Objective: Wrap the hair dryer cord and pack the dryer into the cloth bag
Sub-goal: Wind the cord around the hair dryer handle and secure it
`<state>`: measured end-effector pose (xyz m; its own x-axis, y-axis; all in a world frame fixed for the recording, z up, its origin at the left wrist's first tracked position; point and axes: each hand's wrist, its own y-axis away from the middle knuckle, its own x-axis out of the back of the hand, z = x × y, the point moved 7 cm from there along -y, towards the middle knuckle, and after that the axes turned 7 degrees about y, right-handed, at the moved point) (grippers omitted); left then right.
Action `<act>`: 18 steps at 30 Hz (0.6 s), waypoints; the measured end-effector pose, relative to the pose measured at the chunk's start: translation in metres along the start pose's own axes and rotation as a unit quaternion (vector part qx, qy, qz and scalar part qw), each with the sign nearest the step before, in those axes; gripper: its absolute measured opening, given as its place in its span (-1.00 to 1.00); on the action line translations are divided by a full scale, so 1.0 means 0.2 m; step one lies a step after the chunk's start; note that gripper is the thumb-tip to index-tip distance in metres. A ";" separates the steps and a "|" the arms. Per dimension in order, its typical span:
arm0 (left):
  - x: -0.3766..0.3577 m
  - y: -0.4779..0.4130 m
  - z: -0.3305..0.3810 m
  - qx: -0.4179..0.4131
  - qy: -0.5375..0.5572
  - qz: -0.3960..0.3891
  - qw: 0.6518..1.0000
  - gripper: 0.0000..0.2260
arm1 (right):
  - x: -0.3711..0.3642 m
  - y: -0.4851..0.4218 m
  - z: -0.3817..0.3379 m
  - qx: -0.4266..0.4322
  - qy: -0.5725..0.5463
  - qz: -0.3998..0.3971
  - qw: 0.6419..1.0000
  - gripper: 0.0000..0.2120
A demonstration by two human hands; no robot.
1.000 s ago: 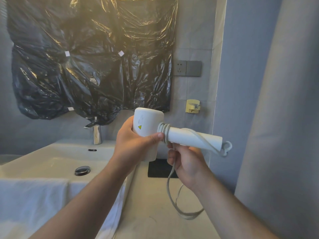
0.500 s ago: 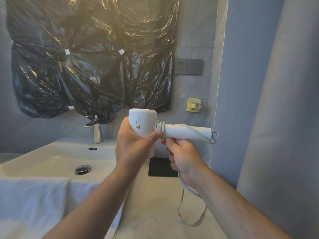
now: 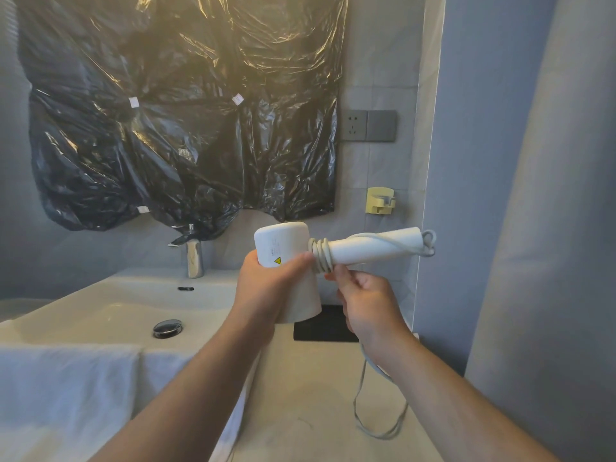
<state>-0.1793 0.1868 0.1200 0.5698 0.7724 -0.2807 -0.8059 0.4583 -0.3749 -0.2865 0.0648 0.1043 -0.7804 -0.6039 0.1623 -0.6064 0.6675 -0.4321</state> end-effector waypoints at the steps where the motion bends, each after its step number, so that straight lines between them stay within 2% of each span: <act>1: 0.00 0.00 0.00 -0.012 -0.005 0.009 1.000 -0.69 | 0.00 -0.01 0.01 -0.004 0.011 0.007 1.000 -0.60; 4: 0.03 -0.01 0.00 -0.062 -0.036 0.060 0.996 -0.68 | -0.03 -0.02 0.05 -0.044 0.019 -0.003 0.999 -0.63; 8: 0.06 0.00 -0.02 -0.088 -0.126 0.097 0.983 -0.51 | -0.07 0.00 0.07 -0.093 0.022 -0.103 0.990 -0.75; 11: 0.08 0.01 0.00 -0.100 -0.207 0.105 0.968 -0.46 | -0.06 0.00 0.04 -0.045 0.194 -0.159 0.967 -0.77; 14: 0.08 0.00 0.01 -0.106 -0.245 0.079 0.961 -0.45 | -0.03 0.01 -0.04 0.062 0.413 -0.172 0.892 -0.77; 18: 0.08 -0.01 0.05 -0.102 -0.299 0.036 0.948 -0.44 | -0.01 0.03 -0.15 0.220 0.601 -0.142 0.755 -0.83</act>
<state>-0.1698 0.2017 0.1252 0.2721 0.9375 0.2171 -0.7566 0.3478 -0.5537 -0.2920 0.0827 0.1280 -0.3639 0.3118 0.8777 -0.8724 0.2158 -0.4385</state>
